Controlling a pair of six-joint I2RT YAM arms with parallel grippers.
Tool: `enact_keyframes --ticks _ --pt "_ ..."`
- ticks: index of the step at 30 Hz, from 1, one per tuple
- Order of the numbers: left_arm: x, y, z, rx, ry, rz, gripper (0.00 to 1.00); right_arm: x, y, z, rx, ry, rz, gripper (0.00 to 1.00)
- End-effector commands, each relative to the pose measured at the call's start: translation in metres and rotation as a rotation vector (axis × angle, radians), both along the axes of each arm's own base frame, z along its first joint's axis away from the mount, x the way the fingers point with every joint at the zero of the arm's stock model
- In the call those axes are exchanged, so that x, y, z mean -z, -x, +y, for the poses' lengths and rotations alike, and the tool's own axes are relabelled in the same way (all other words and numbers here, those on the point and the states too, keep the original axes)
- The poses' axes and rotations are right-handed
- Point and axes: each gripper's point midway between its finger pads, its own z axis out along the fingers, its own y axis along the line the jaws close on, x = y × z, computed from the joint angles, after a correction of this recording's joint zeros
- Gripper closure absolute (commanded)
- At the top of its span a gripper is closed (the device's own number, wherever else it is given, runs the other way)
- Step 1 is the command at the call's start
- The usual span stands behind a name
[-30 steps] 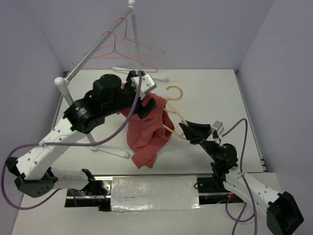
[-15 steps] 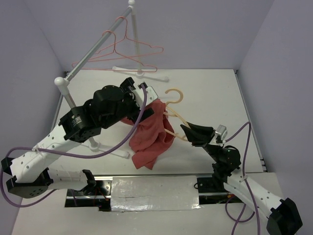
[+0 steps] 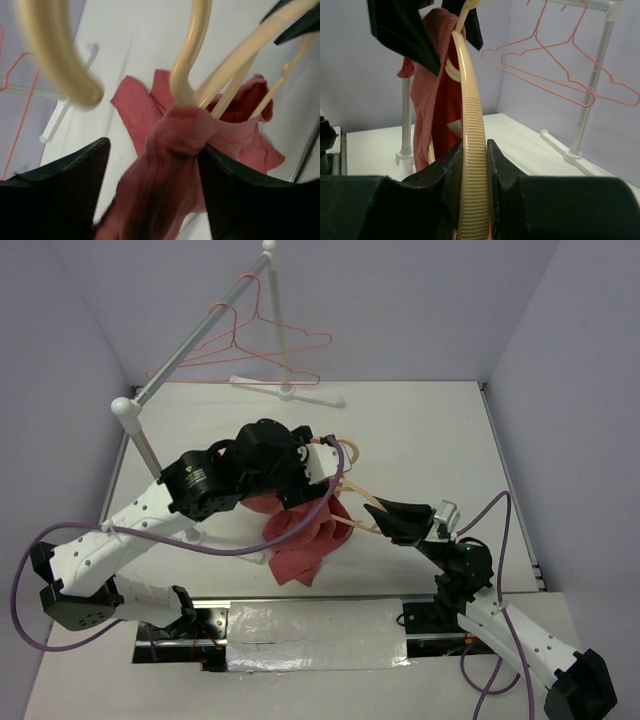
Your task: Place the t-shirt on the hanger
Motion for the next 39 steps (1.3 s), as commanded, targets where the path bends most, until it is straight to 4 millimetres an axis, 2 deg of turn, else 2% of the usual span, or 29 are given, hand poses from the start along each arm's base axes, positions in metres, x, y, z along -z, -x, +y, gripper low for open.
enact_keyframes --ticks 1,2,3,4,5,6,7,9,10,11,12,13,14,17,18,19,20,21,24,26,28,33,35,36,37,39 --pt "0.015 0.013 -0.007 0.079 -0.037 0.056 0.22 -0.002 0.015 -0.003 -0.029 -0.022 -0.076 1.0" --pt "0.014 0.015 -0.009 0.093 -0.029 0.062 0.32 -0.002 0.016 -0.002 -0.039 -0.018 -0.079 1.0" --pt "0.014 0.017 -0.011 0.11 -0.022 0.068 0.59 -0.001 0.016 -0.001 -0.04 -0.016 -0.074 1.0" --pt "0.012 0.022 -0.014 0.135 -0.006 0.075 0.72 0.0 0.015 -0.001 -0.04 -0.013 -0.069 1.0" --pt "0.01 0.023 -0.014 0.139 0.005 0.075 0.9 0.001 0.015 0.0 -0.042 -0.01 -0.067 1.0" --pt "0.006 0.022 -0.014 0.124 0.037 0.066 1.0 0.004 0.013 0.001 -0.04 -0.004 -0.051 1.0" --pt "0.006 0.021 -0.013 0.119 0.049 0.061 1.0 0.005 0.011 0.001 -0.042 -0.004 -0.032 1.0" --pt "0.013 0.021 -0.01 0.111 0.064 0.074 1.0 -0.006 0.0 0.001 -0.016 -0.021 0.011 1.0" --pt "0.012 0.02 -0.012 0.121 0.087 0.066 1.0 -0.013 -0.003 0.001 -0.014 -0.034 0.038 0.93" --pt "0.02 0.02 -0.008 0.11 0.093 0.068 1.0 -0.007 -0.01 0.003 -0.003 -0.02 0.095 0.83" --pt "0.019 0.016 -0.006 0.092 0.11 0.059 1.0 -0.008 -0.018 0.0 0.028 -0.04 0.132 0.69" --pt "0.018 0.004 0.001 0.032 0.121 0.028 1.0 -0.01 -0.024 -0.002 0.043 -0.057 0.194 0.47" --pt "0.017 -0.001 0.004 0.009 0.13 0.025 1.0 -0.01 -0.029 -0.005 0.067 -0.073 0.232 0.43" --pt "0.01 -0.026 0.024 -0.098 0.185 0.04 1.0 -0.017 -0.05 -0.031 0.208 -0.204 0.374 0.41" --pt "0.008 -0.03 0.027 -0.118 0.194 0.039 1.0 -0.018 -0.062 -0.051 0.314 -0.286 0.425 0.41" --pt "0.008 -0.031 0.029 -0.131 0.2 0.035 1.0 -0.033 -0.062 -0.065 0.35 -0.362 0.444 0.42" --pt "0.008 -0.034 0.031 -0.14 0.204 0.031 1.0 -0.017 -0.069 -0.073 0.416 -0.367 0.539 0.43" --pt "0.008 -0.034 0.03 -0.145 0.212 0.033 1.0 -0.02 -0.071 -0.092 0.484 -0.468 0.595 0.43" --pt "0.012 -0.038 0.029 -0.18 0.228 0.055 1.0 -0.012 -0.067 -0.107 0.552 -0.504 0.705 0.45" --pt "0.013 -0.038 0.024 -0.188 0.246 0.084 1.0 -0.006 -0.062 -0.1 0.507 -0.482 0.715 0.45" --pt "0.014 -0.037 0.02 -0.186 0.267 0.1 1.0 0.006 -0.062 -0.083 0.431 -0.447 0.749 0.46" --pt "0.009 -0.031 0.01 -0.169 0.372 0.127 1.0 0.053 -0.082 -0.054 0.403 -0.401 0.925 0.48" --pt "0.003 -0.027 0.011 -0.162 0.398 0.118 1.0 0.055 -0.085 -0.043 0.351 -0.424 0.946 0.48" --pt "0.001 -0.026 0.009 -0.157 0.414 0.113 1.0 0.065 -0.087 -0.036 0.336 -0.407 0.972 0.48" --pt "-0.003 -0.025 0.01 -0.155 0.431 0.107 1.0 0.053 -0.087 -0.03 0.286 -0.433 0.936 0.48" --pt "-0.003 -0.024 0.007 -0.157 0.458 0.111 1.0 0.051 -0.088 -0.02 0.245 -0.434 0.948 0.49"
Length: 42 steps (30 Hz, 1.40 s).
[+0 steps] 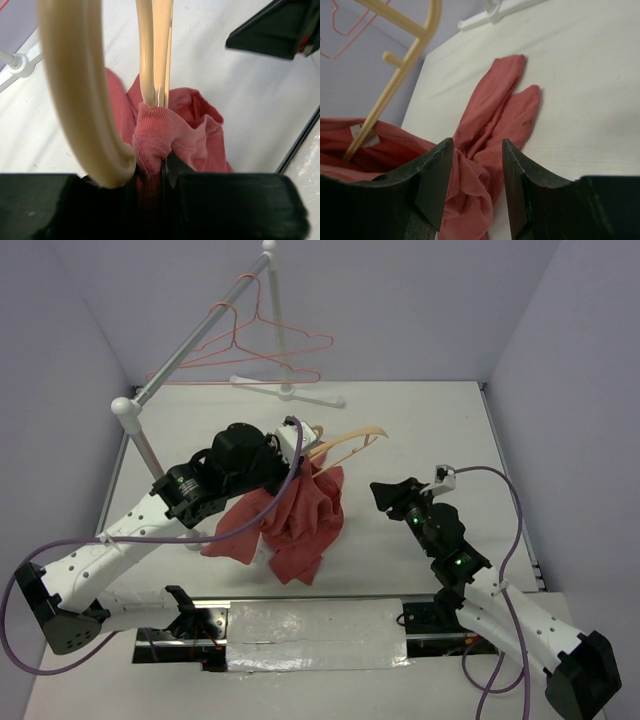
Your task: Place the t-shirt on the hanger
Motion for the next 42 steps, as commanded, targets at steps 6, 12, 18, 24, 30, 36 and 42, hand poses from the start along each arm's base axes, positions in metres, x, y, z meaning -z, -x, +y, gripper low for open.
enact_keyframes --ticks 6,12,18,24,30,36,42 --pt "-0.035 -0.003 -0.016 0.008 0.15 -0.078 1.0 -0.033 -0.003 0.036 -0.095 -0.139 -0.049 0.49" --pt "-0.035 -0.002 -0.019 0.016 0.153 -0.077 1.0 -0.023 -0.003 0.055 -0.133 -0.14 -0.016 0.49" --pt "-0.033 -0.001 -0.02 0.022 0.145 -0.079 1.0 -0.023 0.004 0.07 -0.155 -0.144 -0.029 0.49" --pt "-0.032 -0.001 -0.022 0.029 0.143 -0.078 1.0 -0.008 0.003 0.078 -0.141 -0.116 0.014 0.49" --pt "-0.035 -0.001 -0.022 0.028 0.151 -0.084 1.0 0.006 0.001 0.087 -0.155 -0.103 0.047 0.5" --pt "-0.037 0.0 -0.021 0.026 0.165 -0.091 1.0 0.013 -0.004 0.095 -0.158 -0.101 0.062 0.69" --pt "-0.05 0.01 -0.018 0.059 0.188 -0.106 1.0 0.003 -0.021 0.082 -0.084 -0.098 0.029 1.0"
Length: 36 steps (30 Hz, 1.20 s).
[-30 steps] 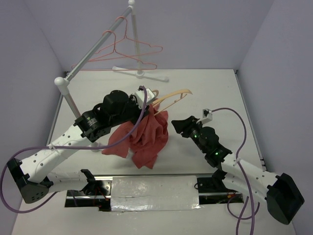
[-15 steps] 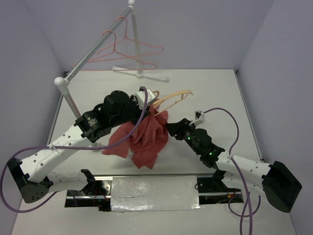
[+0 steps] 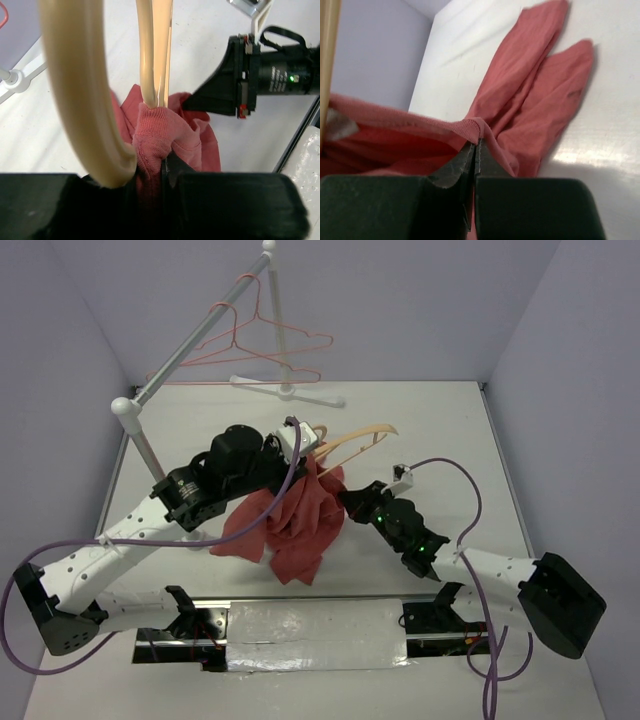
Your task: Place the t-shirt on the hanger
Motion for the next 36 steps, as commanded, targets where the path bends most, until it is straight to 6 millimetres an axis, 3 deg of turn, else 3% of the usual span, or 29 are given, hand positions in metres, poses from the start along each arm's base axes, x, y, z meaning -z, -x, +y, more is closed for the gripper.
enact_keyframes --ticks 1,4,5,7,8,10,11,13,14,19,20,21,27,28,29,32,34,36 --pt "-0.046 0.008 -0.002 0.029 0.132 -0.09 1.0 -0.043 -0.028 -0.013 0.097 -0.056 -0.096 1.0" --pt "-0.05 0.015 0.002 0.042 0.122 -0.091 1.0 -0.042 -0.039 -0.038 0.163 -0.05 -0.074 1.0" --pt "-0.045 0.02 0.003 0.058 0.099 -0.077 1.0 -0.034 -0.051 -0.063 0.231 -0.028 -0.046 1.0" --pt "-0.048 0.026 0.004 0.067 0.096 -0.079 1.0 -0.028 -0.058 -0.085 0.267 0.001 -0.016 1.0" --pt "-0.048 0.031 0.002 0.09 0.092 -0.078 1.0 -0.028 -0.067 -0.107 0.323 0.011 -0.01 1.0" --pt "-0.046 0.039 0.003 0.11 0.075 -0.081 1.0 -0.031 -0.073 -0.119 0.316 0.022 -0.001 1.0" --pt "-0.045 0.043 0.002 0.121 0.072 -0.078 1.0 -0.031 -0.079 -0.136 0.351 0.021 0.0 1.0" --pt "-0.038 0.046 0.002 0.133 0.039 -0.058 1.0 -0.034 -0.08 -0.138 0.307 -0.004 -0.012 1.0" --pt "-0.035 0.044 0.004 0.119 0.023 -0.055 1.0 -0.034 -0.085 -0.151 0.334 -0.007 -0.011 1.0" --pt "-0.007 0.042 0.004 0.097 -0.096 -0.017 1.0 -0.038 -0.085 -0.169 0.341 0.006 -0.004 1.0" --pt "-0.005 0.038 0.006 0.073 -0.111 -0.018 1.0 -0.045 -0.085 -0.172 0.344 0.01 -0.018 1.0" --pt "-0.001 0.031 0.011 0.027 -0.138 -0.023 1.0 -0.04 -0.083 -0.176 0.353 0.023 0.008 1.0" --pt "0.01 0.023 0.012 -0.013 -0.189 -0.021 1.0 -0.054 -0.064 -0.183 0.369 0.066 -0.043 1.0" --pt "0.01 0.021 0.013 -0.023 -0.197 -0.023 1.0 -0.067 -0.061 -0.184 0.368 0.08 -0.078 1.0" --pt "0.011 0.016 0.016 -0.055 -0.215 -0.032 1.0 -0.064 -0.058 -0.186 0.37 0.101 -0.052 1.0" --pt "0.009 0.01 0.018 -0.085 -0.221 -0.056 1.0 -0.077 -0.05 -0.187 0.359 0.151 -0.075 1.0" --pt "0.008 0.014 0.009 -0.034 -0.198 -0.057 1.0 -0.084 -0.043 -0.182 0.321 0.164 -0.097 1.0" --pt "0.011 0.017 -0.001 0.012 -0.195 -0.046 1.0 -0.092 -0.037 -0.167 0.223 0.178 -0.122 1.0"
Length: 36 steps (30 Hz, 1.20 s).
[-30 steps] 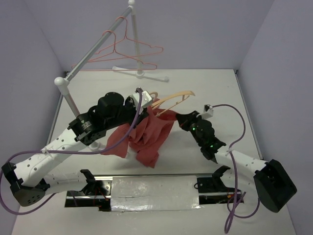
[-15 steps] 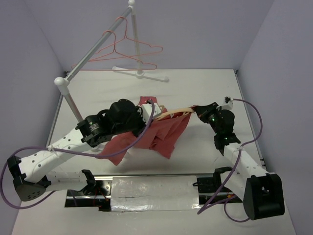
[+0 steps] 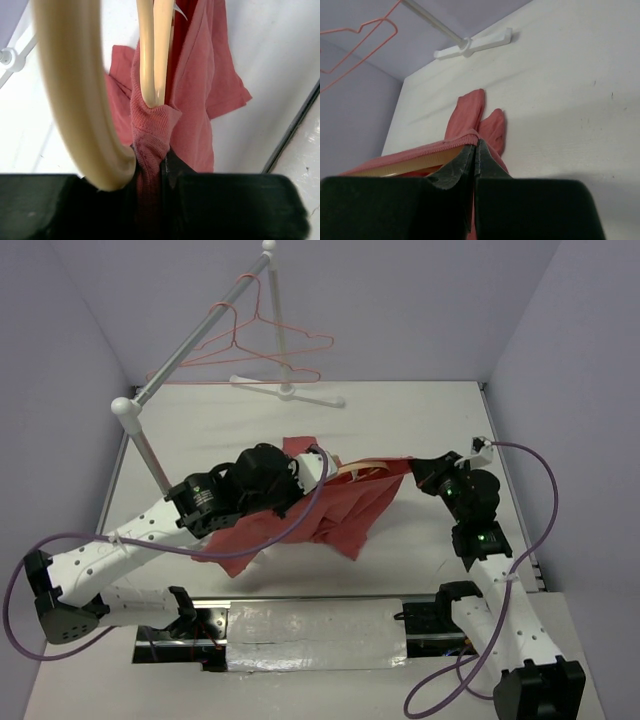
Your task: Place the t-shirt on the hanger
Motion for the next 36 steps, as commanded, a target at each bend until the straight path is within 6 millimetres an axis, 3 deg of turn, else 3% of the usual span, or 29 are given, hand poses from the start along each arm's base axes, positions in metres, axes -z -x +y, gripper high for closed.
enact_keyframes --ticks 1,4,5,6,8,10,12,13,14,17,19,22,25,29,34,36 --pt "-0.019 -0.008 -0.011 0.022 0.028 -0.04 1.0 -0.03 0.007 0.005 -0.074 0.087 -0.055 1.0" --pt "-0.008 -0.003 -0.027 0.091 0.013 0.011 1.0 -0.064 0.027 0.043 -0.283 0.165 -0.145 1.0" --pt "-0.008 -0.002 -0.032 0.112 0.024 0.02 1.0 -0.085 0.034 0.051 -0.319 0.183 -0.2 1.0" --pt "-0.006 0.001 -0.042 0.152 0.052 0.03 1.0 -0.09 0.045 0.067 -0.387 0.202 -0.213 1.0" --pt "0.001 0.009 -0.053 0.222 0.086 0.049 1.0 -0.109 0.055 0.08 -0.46 0.278 -0.274 1.0" --pt "-0.01 0.021 -0.068 0.33 0.177 0.044 1.0 -0.106 0.067 0.093 -0.537 0.313 -0.261 1.0" --pt "-0.006 0.029 -0.072 0.382 0.204 0.061 1.0 -0.101 0.08 0.102 -0.635 0.362 -0.282 0.95" --pt "-0.012 0.035 -0.079 0.433 0.246 0.059 1.0 -0.1 0.086 0.104 -0.662 0.375 -0.299 0.89" --pt "-0.002 0.038 -0.081 0.457 0.256 0.074 1.0 -0.093 0.09 0.105 -0.681 0.388 -0.302 0.81" --pt "0.01 0.056 -0.092 0.591 0.292 0.143 1.0 -0.09 0.105 0.11 -0.746 0.423 -0.403 0.48" --pt "0.019 0.057 -0.093 0.608 0.276 0.16 1.0 -0.095 0.111 0.112 -0.77 0.42 -0.441 0.43" --pt "0.031 0.058 -0.092 0.63 0.267 0.194 1.0 -0.096 0.117 0.115 -0.806 0.438 -0.469 0.36" --pt "0.03 0.056 -0.091 0.644 0.303 0.204 1.0 -0.099 0.128 0.118 -0.848 0.43 -0.519 0.35" --pt "0.026 0.055 -0.089 0.646 0.318 0.207 1.0 -0.106 0.149 0.123 -0.922 0.414 -0.61 0.34" --pt "0.017 0.054 -0.088 0.644 0.335 0.195 1.0 -0.105 0.153 0.123 -0.923 0.404 -0.636 0.34" --pt "0.015 0.057 -0.089 0.655 0.351 0.202 1.0 -0.109 0.169 0.128 -1.0 0.391 -0.704 0.34"
